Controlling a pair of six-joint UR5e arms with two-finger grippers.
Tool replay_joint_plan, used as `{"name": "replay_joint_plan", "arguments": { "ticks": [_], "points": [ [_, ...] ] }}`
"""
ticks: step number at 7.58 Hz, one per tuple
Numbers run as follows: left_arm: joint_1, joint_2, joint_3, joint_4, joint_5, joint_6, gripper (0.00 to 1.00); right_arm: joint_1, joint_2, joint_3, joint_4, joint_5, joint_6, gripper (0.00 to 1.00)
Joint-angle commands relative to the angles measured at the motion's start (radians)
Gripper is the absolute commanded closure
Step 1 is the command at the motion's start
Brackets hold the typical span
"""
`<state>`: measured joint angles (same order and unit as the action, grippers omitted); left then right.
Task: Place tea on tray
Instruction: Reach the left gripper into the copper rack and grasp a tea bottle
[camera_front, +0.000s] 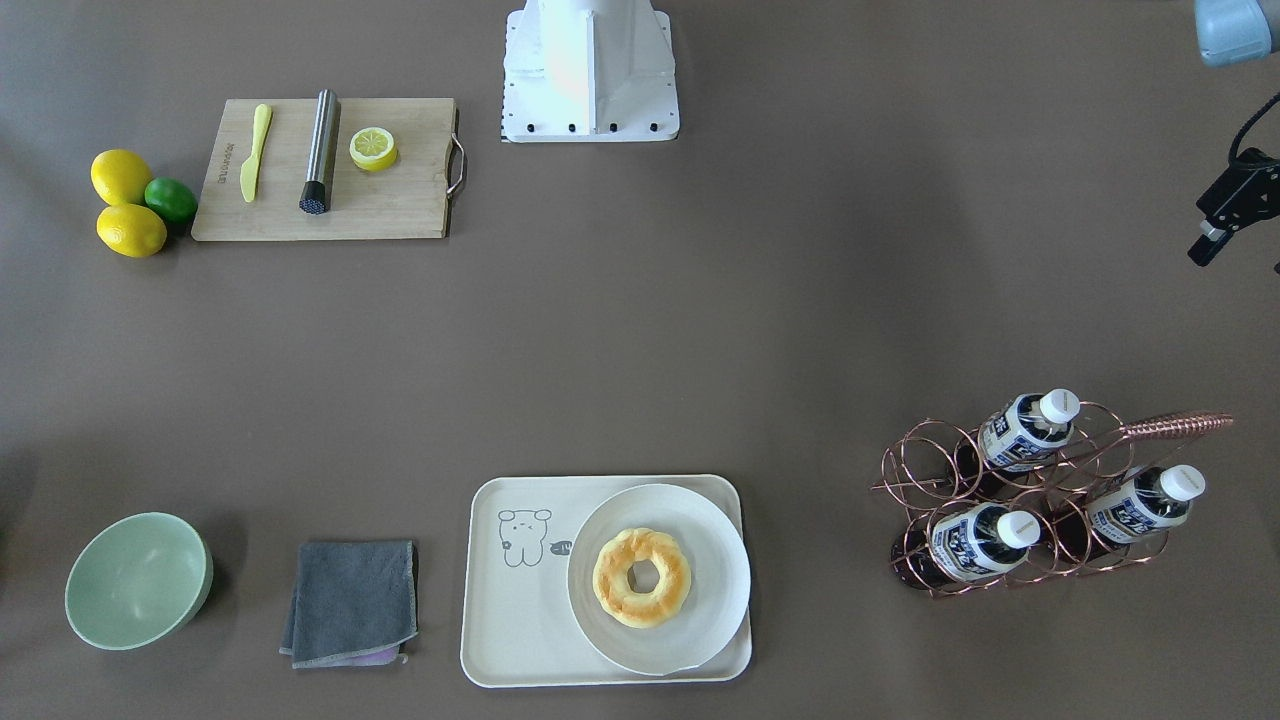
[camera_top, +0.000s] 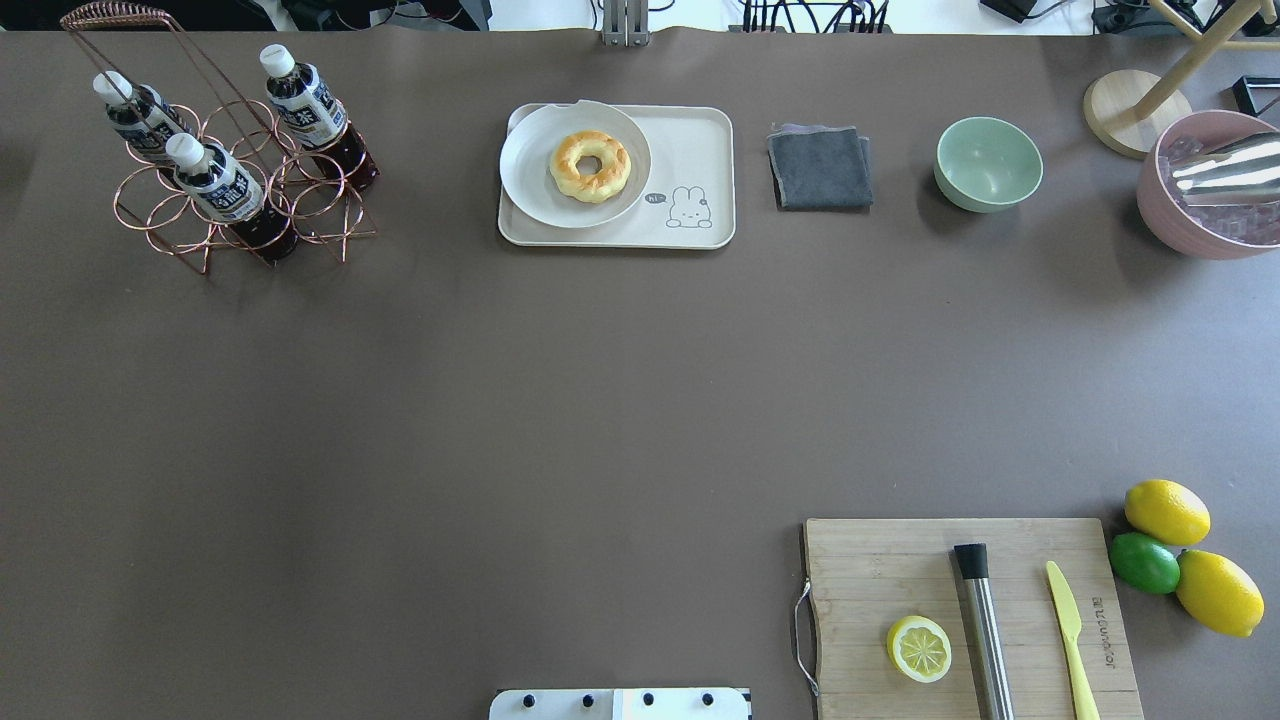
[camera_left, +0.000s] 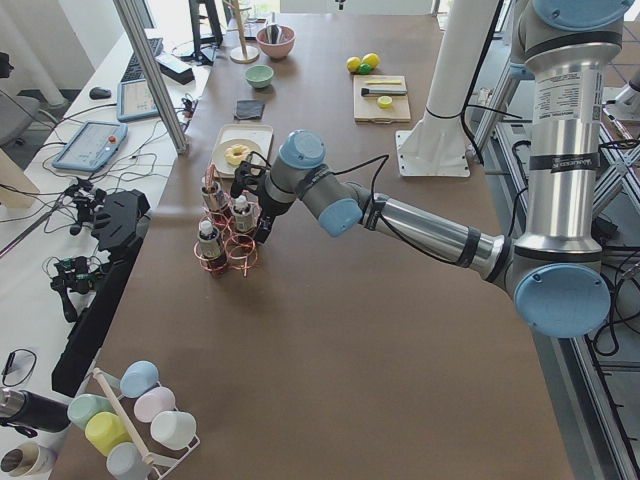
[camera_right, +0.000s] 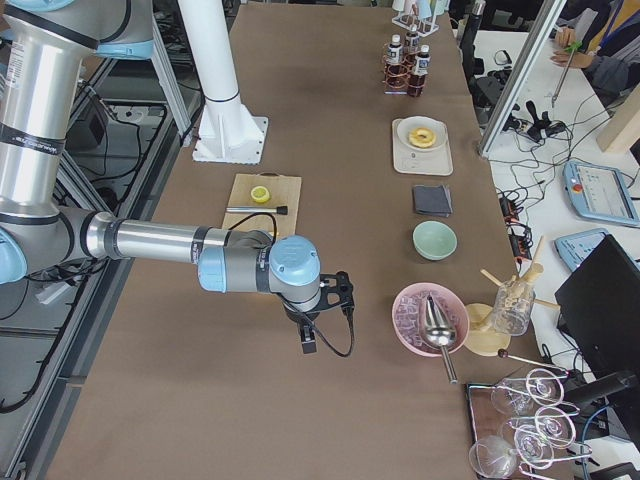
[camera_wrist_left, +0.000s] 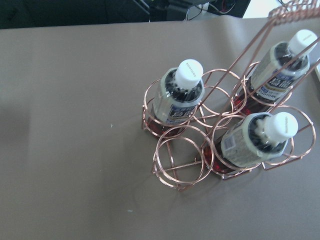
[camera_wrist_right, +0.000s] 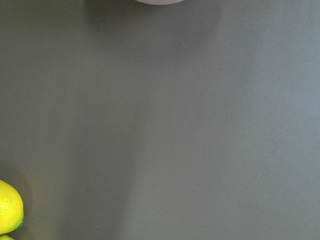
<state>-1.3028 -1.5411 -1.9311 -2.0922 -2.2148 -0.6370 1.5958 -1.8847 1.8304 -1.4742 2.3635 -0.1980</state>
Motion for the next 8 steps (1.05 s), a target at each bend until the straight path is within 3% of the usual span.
{"name": "replay_joint_plan", "arguments": {
  "ticks": [1, 6, 8],
  "points": [
    [0.153, -0.068, -0.008, -0.016, 0.217, -0.124, 0.03, -0.002, -0.004, -0.002, 0.000, 0.003, 0.003, 0.00],
    [0.253, -0.217, 0.099, -0.006, 0.326, -0.191, 0.05, -0.004, -0.002, -0.002, 0.000, 0.016, 0.003, 0.00],
    [0.254, -0.235, 0.126, -0.002, 0.328, -0.188, 0.07, -0.004, -0.002, -0.003, 0.003, 0.016, 0.003, 0.00]
  ]
}}
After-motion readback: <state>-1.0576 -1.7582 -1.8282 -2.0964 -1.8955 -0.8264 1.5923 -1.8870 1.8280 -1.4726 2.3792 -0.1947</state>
